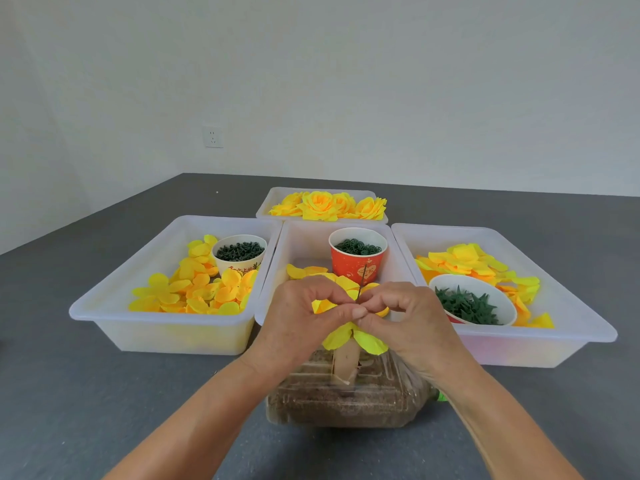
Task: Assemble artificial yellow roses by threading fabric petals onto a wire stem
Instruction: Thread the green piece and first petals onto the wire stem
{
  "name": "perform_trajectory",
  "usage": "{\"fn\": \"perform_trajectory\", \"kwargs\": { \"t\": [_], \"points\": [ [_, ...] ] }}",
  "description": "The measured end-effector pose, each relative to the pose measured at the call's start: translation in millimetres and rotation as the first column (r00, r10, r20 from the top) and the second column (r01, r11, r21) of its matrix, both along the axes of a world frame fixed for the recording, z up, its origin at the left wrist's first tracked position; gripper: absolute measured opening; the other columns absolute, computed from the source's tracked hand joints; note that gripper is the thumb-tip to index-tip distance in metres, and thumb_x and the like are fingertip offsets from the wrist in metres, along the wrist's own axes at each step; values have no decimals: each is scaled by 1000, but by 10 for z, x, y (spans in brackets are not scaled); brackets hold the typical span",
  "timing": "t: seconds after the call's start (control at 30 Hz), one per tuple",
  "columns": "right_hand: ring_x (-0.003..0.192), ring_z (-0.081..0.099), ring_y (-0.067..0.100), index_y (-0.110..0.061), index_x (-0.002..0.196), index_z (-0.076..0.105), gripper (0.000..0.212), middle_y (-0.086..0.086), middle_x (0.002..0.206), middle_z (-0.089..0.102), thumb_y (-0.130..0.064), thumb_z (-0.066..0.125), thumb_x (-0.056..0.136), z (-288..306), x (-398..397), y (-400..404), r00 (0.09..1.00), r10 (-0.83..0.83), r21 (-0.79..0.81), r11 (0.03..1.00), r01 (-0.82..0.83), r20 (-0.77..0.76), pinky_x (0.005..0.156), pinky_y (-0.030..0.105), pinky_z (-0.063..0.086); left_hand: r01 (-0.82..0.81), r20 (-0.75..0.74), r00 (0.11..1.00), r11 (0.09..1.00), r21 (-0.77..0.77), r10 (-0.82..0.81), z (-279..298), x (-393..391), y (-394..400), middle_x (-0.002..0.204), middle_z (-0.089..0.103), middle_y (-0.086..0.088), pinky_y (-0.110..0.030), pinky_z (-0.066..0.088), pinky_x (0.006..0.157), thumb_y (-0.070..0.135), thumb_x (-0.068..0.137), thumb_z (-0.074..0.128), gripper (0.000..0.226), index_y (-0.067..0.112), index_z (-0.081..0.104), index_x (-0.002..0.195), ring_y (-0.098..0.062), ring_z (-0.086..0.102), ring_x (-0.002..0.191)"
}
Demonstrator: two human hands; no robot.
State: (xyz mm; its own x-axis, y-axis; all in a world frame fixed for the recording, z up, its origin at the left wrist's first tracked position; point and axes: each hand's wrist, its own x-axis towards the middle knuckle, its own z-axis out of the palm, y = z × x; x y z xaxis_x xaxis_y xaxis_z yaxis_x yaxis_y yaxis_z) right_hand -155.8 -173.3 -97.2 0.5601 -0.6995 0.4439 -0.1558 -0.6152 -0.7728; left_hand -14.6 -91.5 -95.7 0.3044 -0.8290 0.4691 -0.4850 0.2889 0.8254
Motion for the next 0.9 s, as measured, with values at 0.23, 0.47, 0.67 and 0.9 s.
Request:
{"fn": "perform_trajectory", "kwargs": {
  "t": [0.23, 0.47, 0.67, 0.9],
  "points": [
    [82, 63, -4, -16, 62, 72, 15, -7, 84, 70, -4, 81, 64, 131, -44, -90, 992, 114, 259, 961, -95, -59, 67, 7, 44, 59, -164, 985, 995, 77, -46, 3, -23, -18, 67, 68, -2, -36, 48, 69, 36, 63, 75, 16, 21, 72, 62, -14, 58, 69],
    [80, 64, 15, -12, 80, 74, 6, 4, 84, 72, -7, 73, 77, 475, 148, -784, 989, -53, 234, 969, 84, -139, 68, 18, 47, 36, -58, 998, 986, 162, -27, 78, 1, -34, 68, 68, 5, -31, 49, 69, 21, 70, 80, 15, 25, 69, 60, -21, 62, 75],
    [93, 62, 19, -6, 93, 74, 14, 8, 100, 71, -7, 66, 82, 258, 834, -1556, 871, -206, -53, 978, 204, -446, 80, 27, 47, 69, -41, 997, 978, 198, -63, 104, 52, -56, 70, 66, 10, -27, 49, 76, 19, 71, 80, 19, 26, 67, 60, -5, 60, 74],
    [98, 62, 19, -11, 107, 70, 25, 5, 108, 68, -18, 64, 84, 8, 1280, -1935, 651, -292, -285, 951, 120, -700, 82, 25, 49, 116, -17, 993, 978, 173, -115, 102, 90, -79, 67, 64, 17, -8, 41, 69, 21, 72, 80, 24, 33, 64, 58, 5, 59, 72]
  ]
}}
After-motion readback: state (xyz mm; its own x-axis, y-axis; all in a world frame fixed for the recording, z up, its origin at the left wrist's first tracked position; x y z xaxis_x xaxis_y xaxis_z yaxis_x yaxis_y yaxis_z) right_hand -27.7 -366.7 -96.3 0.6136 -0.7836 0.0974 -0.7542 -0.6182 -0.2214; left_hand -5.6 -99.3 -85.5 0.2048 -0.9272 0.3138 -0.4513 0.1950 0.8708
